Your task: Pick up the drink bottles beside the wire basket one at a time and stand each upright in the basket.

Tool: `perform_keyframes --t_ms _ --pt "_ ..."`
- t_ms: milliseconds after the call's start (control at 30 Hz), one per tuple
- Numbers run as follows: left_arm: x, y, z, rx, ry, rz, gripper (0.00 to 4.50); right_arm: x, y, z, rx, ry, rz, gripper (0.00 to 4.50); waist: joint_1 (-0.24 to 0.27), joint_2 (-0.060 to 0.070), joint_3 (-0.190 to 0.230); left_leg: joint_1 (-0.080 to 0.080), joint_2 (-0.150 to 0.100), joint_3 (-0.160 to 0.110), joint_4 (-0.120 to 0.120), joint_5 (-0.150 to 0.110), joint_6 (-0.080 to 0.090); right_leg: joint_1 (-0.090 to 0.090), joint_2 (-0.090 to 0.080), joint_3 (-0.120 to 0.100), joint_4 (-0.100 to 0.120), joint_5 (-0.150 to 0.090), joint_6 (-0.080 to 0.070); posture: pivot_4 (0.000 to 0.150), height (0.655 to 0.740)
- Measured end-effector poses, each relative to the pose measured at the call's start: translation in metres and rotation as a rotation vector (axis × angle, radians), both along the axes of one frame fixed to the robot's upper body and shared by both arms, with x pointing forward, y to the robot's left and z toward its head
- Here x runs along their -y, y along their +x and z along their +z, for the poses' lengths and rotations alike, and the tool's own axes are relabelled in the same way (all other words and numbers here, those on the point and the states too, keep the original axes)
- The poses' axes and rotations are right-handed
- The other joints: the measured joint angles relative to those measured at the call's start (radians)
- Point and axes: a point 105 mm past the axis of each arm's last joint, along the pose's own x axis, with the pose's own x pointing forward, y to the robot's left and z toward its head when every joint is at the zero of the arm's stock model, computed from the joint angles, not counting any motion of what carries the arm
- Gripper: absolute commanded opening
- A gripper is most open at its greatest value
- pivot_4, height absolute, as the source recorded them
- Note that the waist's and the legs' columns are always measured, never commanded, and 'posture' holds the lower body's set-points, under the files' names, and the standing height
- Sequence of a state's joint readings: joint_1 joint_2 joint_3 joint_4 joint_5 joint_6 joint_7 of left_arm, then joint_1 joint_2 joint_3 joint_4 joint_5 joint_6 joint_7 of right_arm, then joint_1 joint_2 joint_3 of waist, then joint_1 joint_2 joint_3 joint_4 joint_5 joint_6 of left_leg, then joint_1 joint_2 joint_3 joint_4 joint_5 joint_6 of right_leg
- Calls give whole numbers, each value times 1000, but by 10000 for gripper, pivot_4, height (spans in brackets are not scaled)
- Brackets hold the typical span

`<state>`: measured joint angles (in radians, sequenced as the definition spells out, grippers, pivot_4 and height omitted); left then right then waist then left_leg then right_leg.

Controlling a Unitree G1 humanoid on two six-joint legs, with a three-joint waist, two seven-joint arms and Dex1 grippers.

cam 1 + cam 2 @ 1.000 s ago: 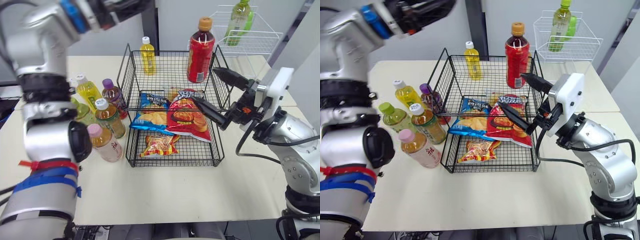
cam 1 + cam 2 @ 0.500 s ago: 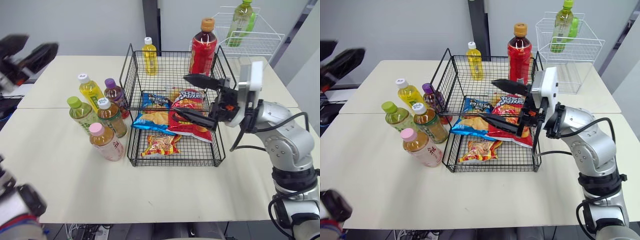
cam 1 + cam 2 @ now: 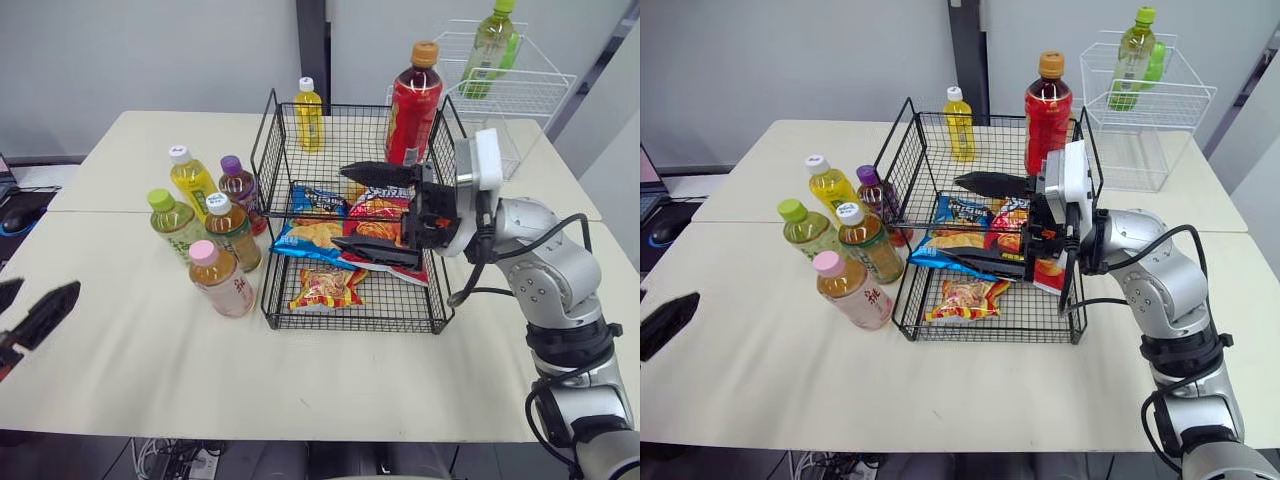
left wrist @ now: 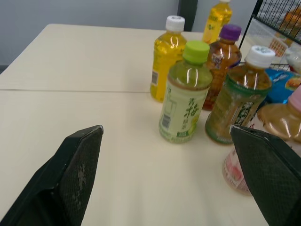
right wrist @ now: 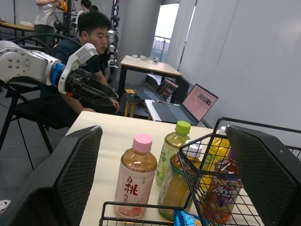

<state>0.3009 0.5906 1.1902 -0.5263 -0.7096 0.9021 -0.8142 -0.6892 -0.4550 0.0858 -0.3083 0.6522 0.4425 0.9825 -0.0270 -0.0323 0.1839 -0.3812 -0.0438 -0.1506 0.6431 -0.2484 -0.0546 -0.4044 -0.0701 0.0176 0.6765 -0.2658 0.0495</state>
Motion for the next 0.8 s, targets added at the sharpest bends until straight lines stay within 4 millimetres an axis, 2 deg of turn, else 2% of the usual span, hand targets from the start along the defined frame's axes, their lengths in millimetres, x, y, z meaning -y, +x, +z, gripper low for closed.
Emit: perform_keyframes --t_ms 167,367,567,800 --pt "11 -2 2 24 12 -16 44862 -1 0 0 -1 2 1 45000 0 0 0 0 1 0 0 0 0 0 1 0 0 0 0 1500 7400" --pt "26 19 14 74 31 -79 44862 -1 0 1 2 2 -2 45000 0 0 0 0 1 1 0 0 0 0 2 0 0 0 -1 1500 7400" --pt "47 60 31 144 56 -141 44862 -1 3 3 7 7 -31 45000 -1 1 0 0 1 1 -1 0 0 -1 3 0 0 1 -1 1500 7400" --pt "49 120 30 168 95 -84 44862 0 5 3 20 6 -68 45000 -1 2 1 0 2 1 -1 -1 -1 -1 11 0 -2 4 -5 1500 7400"
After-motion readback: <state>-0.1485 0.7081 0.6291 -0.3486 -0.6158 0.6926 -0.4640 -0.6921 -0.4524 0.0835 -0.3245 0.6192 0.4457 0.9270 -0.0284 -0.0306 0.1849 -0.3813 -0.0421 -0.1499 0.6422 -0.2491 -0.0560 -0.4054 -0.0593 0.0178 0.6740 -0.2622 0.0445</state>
